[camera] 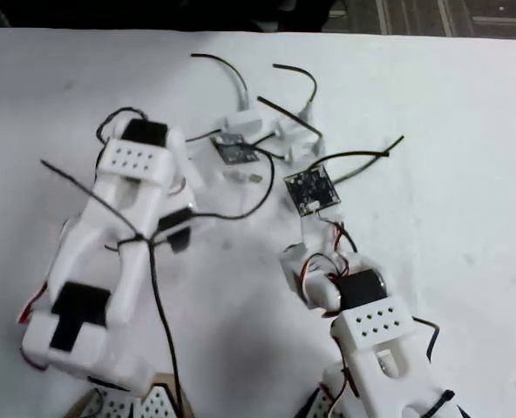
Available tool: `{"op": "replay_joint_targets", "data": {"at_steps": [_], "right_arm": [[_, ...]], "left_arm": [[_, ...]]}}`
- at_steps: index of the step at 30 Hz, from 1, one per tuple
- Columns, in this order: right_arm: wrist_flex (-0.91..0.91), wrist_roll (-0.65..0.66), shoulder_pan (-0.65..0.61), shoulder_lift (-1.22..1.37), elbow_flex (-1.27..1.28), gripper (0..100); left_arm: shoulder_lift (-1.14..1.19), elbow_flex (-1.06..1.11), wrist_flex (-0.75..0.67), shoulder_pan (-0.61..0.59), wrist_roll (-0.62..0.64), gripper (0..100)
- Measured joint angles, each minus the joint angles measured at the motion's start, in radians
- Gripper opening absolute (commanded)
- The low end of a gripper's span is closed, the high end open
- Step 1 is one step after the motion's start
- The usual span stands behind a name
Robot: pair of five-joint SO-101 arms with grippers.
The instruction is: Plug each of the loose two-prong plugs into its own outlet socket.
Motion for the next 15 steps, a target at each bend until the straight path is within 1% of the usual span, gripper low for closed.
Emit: {"op": "replay_joint_targets", "data": {"at_steps": [2,4,6,9,15], "right_arm": [[0.000,0.000,0.000,0.000,0.000,2.4],[0.000,0.000,0.000,0.000,0.000,2.4],[0.000,0.000,0.000,0.000,0.000,2.4],[0.000,0.000,0.000,0.000,0.000,2.4],[0.000,0.000,0.000,0.000,0.000,2.4]], "left_arm": [[-0.087,0.049,-0.009,0.011,0.040,23],[-0.187,0.087,-0.015,0.009,0.087,26],[-0.285,0.124,-0.037,0.000,0.124,26],[-0.402,0.206,-0.100,-0.037,0.144,26],[-0.457,0.433,-0.235,-0.080,0.146,26]]}}
